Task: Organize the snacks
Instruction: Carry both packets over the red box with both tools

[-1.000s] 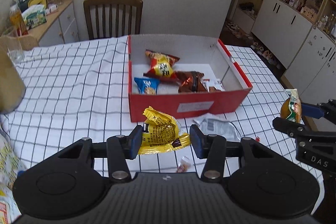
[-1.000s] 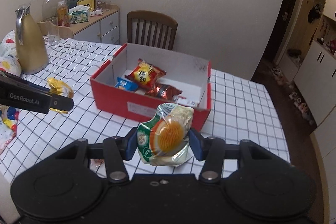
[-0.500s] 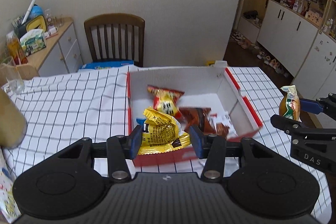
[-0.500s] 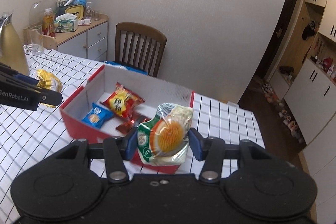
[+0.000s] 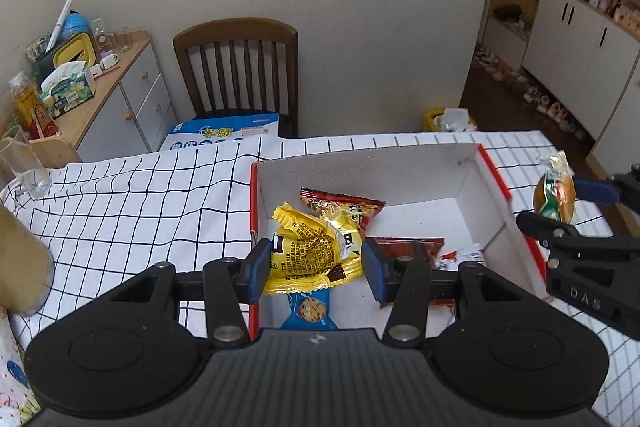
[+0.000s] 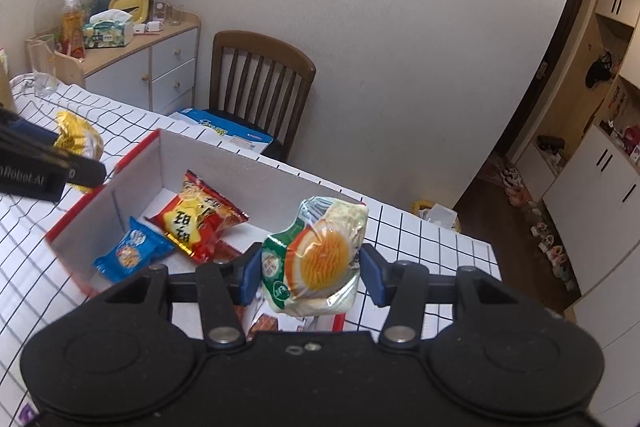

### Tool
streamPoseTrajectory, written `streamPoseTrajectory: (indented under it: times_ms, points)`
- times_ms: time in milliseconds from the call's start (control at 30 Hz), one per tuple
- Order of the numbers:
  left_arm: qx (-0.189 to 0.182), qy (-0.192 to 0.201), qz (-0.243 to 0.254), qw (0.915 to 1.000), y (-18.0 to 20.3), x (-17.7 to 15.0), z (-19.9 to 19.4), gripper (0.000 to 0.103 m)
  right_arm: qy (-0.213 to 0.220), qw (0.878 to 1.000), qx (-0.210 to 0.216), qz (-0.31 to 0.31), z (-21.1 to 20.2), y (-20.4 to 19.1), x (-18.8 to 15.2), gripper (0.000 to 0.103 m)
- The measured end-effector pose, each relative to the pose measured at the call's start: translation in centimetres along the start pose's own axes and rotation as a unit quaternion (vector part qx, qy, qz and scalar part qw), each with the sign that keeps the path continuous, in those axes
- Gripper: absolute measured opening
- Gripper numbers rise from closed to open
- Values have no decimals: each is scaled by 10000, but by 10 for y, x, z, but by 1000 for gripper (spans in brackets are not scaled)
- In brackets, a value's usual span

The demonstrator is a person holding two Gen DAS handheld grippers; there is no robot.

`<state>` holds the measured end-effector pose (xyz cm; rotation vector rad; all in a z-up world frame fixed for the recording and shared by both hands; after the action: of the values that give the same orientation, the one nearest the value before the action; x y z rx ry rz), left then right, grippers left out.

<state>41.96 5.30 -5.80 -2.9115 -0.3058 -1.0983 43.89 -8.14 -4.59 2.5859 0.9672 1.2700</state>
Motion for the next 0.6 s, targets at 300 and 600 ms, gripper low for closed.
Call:
streamPoseTrajectory:
  times_ms: [300,600]
  points:
    - [129,-360,69,9992,12,-3,46,47,-288,9994,179,-61,53,2,6,50]
    - [344,-821,352,9954,24,-16,88,47,-679,9971,335,72,97,1,0,50]
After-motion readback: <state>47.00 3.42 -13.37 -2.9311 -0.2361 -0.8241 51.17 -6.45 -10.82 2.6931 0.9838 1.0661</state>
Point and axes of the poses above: each gripper's, at about its wrist camera, not at the fingertips, and z roughly the way its jaws point, y to its right, x to its top, the point moved 3 cm from there along z, roughly the way its jaws point, and after that the axes turned 8 degrees about -z, right-handed, at the moved point
